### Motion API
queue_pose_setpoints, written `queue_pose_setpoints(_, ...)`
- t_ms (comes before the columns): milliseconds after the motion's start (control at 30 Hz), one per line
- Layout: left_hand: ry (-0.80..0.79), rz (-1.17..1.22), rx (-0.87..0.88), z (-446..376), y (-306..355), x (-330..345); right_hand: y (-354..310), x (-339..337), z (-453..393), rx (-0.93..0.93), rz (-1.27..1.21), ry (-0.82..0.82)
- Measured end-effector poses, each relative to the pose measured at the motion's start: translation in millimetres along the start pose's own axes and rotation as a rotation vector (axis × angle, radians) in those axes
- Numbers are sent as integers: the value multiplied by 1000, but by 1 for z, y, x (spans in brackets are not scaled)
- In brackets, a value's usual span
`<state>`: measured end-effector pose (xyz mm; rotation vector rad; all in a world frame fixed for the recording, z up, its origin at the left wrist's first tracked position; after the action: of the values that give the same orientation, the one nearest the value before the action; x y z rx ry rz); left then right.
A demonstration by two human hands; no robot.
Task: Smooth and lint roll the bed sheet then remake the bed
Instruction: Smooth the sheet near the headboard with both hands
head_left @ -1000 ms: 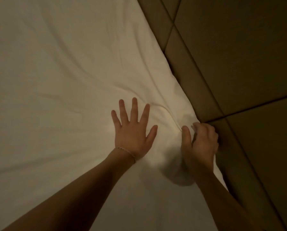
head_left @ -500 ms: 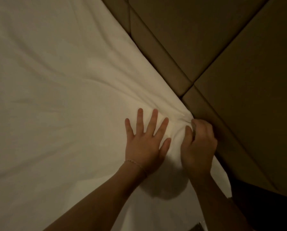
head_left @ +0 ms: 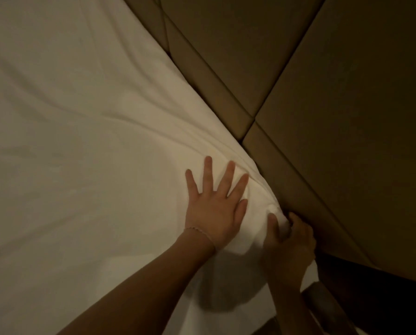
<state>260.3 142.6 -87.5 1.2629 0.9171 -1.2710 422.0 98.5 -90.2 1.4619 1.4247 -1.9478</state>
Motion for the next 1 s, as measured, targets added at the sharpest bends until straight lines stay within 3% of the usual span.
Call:
queue_pose_setpoints(67,-13,-5,0,0,0,-1,15,1,-1,23,-11,-16)
queue_pose_setpoints(300,-10,28,44,6,9,0,19,-8,1,243,-465,204)
queue_pose_setpoints(467,-65,-73,360,17,35,4,30,-24,1,187,-326,92)
queue_pose_setpoints(600,-77,-80,312,16,47,8,63,-37,21,237,-211,15)
queue_pose_setpoints(700,-86,-102,318,20,61,11,75,-39,26,312,-301,-31)
queue_pose_setpoints(900,-84,-87,314,23,72,14,69,-49,11,386,-423,119)
queue_pose_setpoints(1000,-39,-22,335,28,71,15,72,-41,11,431,-377,92)
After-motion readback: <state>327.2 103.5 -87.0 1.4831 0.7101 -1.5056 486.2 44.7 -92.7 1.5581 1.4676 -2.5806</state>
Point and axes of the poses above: each hand's wrist, its own z-axis away from the middle knuckle, its own x-axis out of the palm, y = z × x, the point moved 2 cm from there along -z, towards the middle knuckle, and after that the axes turned 6 degrees about y, right-handed, at the moved point
